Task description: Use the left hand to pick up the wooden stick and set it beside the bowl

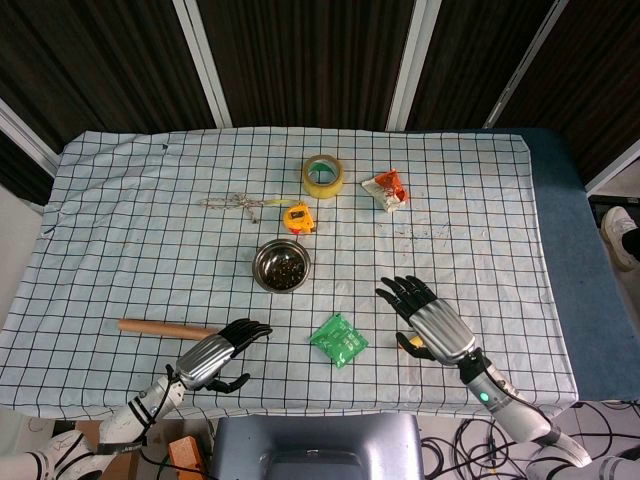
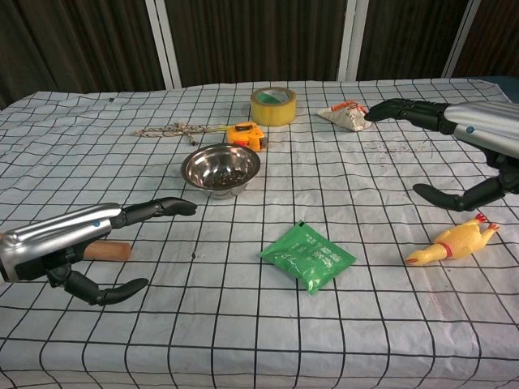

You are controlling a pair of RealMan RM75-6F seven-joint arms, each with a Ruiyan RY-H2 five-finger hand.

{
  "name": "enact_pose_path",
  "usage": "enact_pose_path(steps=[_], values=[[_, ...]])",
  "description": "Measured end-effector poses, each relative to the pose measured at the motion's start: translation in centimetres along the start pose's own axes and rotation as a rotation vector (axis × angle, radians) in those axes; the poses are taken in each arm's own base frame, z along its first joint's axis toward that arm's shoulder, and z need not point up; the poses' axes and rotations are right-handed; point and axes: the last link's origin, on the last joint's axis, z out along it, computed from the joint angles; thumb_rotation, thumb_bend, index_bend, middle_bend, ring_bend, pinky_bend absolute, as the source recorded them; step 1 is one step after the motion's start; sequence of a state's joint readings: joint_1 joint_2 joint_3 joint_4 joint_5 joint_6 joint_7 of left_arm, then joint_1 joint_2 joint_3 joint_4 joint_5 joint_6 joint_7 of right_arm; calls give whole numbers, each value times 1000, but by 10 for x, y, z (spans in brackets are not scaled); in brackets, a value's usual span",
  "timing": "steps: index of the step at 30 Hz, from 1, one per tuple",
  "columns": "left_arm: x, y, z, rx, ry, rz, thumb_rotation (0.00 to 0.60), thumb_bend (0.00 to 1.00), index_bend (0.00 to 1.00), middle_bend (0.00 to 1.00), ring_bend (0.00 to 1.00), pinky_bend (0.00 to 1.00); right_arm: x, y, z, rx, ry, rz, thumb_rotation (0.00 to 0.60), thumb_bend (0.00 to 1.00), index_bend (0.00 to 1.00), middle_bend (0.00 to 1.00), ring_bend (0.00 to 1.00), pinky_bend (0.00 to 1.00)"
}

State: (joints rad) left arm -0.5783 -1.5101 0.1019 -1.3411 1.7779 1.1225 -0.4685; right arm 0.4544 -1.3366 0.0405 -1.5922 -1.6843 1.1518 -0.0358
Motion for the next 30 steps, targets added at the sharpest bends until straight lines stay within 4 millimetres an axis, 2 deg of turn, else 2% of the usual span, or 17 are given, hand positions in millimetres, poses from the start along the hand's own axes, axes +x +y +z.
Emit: enact_pose_path(steps=[10,16,22,26,30], values=[[3,-4,1,19,-1,49,600,431,0,17,0,54,7,6,-12,-25,6,-31,600,394,0,0,0,82],[9,-19,-3,82,24,195,600,430,0,32,0,41,14,19,-35,-70,6,-66,600,394,0,0,0,89],[21,-46,-26,198,80,447,600,430,0,102,0,32,19,31,-67,-110,-1,-107,600,394,0,0,0,91],[28,-70,-54,314,91,589,600,429,39,131,1,31,19,34,-84,-126,-2,-122,600,394,0,0,0,92],[27,-85,-73,383,83,633,600,430,70,154,16,40,16,36,-100,-144,-4,-130,600,395,0,0,0,93]])
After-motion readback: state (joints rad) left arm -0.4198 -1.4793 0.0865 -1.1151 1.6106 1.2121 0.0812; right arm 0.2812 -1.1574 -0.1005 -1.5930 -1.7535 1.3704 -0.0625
